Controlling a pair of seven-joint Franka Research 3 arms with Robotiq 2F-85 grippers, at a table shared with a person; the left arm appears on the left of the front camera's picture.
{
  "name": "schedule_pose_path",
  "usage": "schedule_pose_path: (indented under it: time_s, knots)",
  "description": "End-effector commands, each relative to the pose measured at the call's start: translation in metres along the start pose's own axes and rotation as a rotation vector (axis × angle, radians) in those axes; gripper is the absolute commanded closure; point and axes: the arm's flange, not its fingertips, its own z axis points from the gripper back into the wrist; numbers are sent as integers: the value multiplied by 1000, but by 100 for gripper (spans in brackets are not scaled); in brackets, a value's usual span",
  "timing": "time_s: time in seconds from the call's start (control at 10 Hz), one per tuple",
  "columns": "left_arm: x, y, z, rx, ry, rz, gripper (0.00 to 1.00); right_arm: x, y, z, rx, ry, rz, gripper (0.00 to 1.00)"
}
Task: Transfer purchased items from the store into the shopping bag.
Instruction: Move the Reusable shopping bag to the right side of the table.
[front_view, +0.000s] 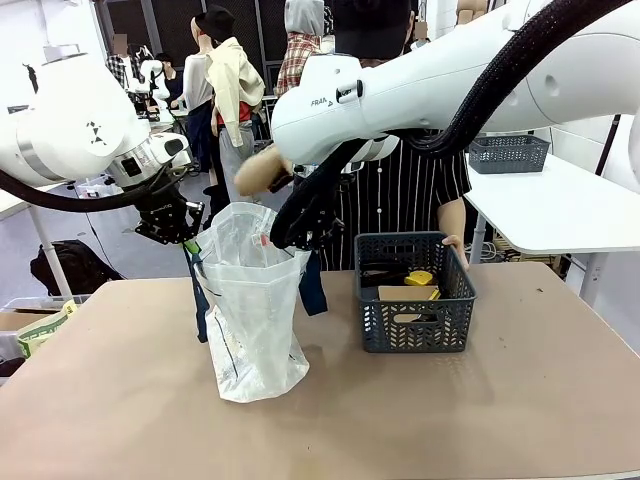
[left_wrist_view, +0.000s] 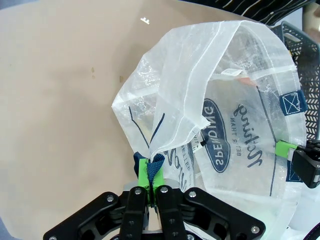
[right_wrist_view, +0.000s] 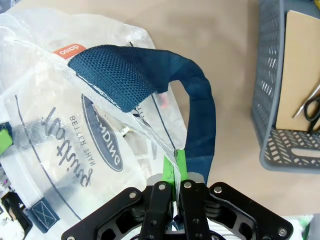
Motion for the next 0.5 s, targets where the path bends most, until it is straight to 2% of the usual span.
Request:
schedule_pose_path:
  time_s: [0.0,0.4]
  knots:
    - [0,0,1,-1,-1,-1,100,-1,-2,-2,5,9,-7,100]
    - [0,0,1,-1,-1,-1,100,-1,-2,-2,5,9,-7,100]
